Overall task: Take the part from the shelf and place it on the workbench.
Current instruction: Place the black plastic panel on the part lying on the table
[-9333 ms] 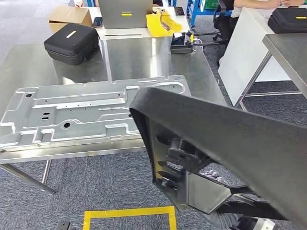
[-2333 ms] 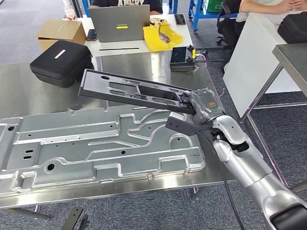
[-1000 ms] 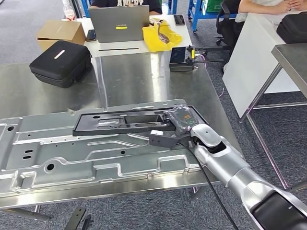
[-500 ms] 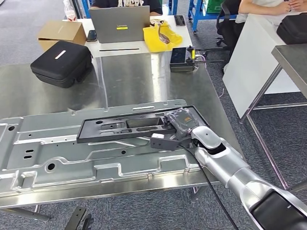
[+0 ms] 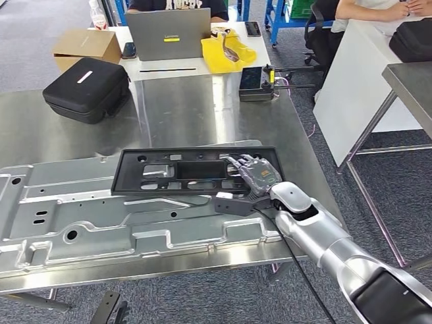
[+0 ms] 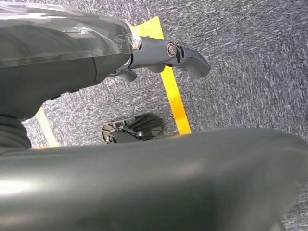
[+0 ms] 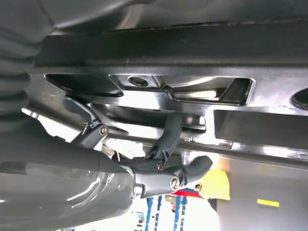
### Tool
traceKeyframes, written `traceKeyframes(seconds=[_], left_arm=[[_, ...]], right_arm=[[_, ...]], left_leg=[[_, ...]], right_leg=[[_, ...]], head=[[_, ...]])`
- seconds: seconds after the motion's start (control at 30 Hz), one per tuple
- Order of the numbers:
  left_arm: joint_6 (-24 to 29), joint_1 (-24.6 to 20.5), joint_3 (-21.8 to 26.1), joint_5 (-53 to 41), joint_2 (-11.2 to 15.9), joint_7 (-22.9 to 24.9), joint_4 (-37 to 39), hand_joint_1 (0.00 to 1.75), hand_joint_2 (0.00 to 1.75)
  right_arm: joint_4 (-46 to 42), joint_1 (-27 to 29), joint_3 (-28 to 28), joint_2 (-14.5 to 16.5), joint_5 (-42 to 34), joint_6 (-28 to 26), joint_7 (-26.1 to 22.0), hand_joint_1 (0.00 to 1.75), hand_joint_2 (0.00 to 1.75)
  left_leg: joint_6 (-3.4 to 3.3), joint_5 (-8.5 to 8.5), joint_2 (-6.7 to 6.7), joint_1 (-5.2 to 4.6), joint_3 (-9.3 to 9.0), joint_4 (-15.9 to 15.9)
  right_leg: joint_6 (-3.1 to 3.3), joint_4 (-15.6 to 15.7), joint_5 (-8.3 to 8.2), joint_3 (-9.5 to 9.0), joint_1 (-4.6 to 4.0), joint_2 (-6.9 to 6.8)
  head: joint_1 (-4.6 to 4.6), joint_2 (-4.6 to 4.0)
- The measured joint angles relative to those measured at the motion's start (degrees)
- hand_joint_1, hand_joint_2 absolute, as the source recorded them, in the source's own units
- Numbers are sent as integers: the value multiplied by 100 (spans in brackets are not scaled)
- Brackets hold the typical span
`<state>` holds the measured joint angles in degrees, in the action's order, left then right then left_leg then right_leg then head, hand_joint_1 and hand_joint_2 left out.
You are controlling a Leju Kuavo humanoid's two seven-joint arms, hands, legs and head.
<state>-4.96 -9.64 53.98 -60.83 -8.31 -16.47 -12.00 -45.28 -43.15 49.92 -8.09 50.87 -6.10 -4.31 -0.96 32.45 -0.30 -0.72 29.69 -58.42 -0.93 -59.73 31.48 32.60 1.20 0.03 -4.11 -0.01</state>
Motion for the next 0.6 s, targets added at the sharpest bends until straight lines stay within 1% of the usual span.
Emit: traceKeyframes(seconds=[0.03, 0.17, 0.4, 0.6], left_arm=[[0, 1, -2, 0, 0, -8, 0, 0, 175], [1, 2, -27, 0, 0, -47, 0, 0, 0], [50, 2, -85, 3, 0, -54, 0, 0, 0], [70, 3, -105, 58, 0, -52, 0, 0, 0]], right_arm=[[7, 8, -1, 0, -1, -7, -3, 0, 0], [15, 25, -9, -8, -3, -56, -19, 0, 0], [-15, 70, -93, -29, -84, -181, -71, 0, 0], [-267, 145, -264, -101, -236, -274, -97, 0, 0]], left_leg=[[0, 0, 0, 0, 0, 0], [0, 0, 0, 0, 0, 0], [0, 0, 0, 0, 0, 0], [0, 0, 0, 0, 0, -1]], right_leg=[[0, 0, 0, 0, 0, 0], [0, 0, 0, 0, 0, 0], [0, 0, 0, 0, 0, 0], [0, 0, 0, 2, 0, 0]], head=[[0, 0], [0, 0], [0, 0], [0, 0]])
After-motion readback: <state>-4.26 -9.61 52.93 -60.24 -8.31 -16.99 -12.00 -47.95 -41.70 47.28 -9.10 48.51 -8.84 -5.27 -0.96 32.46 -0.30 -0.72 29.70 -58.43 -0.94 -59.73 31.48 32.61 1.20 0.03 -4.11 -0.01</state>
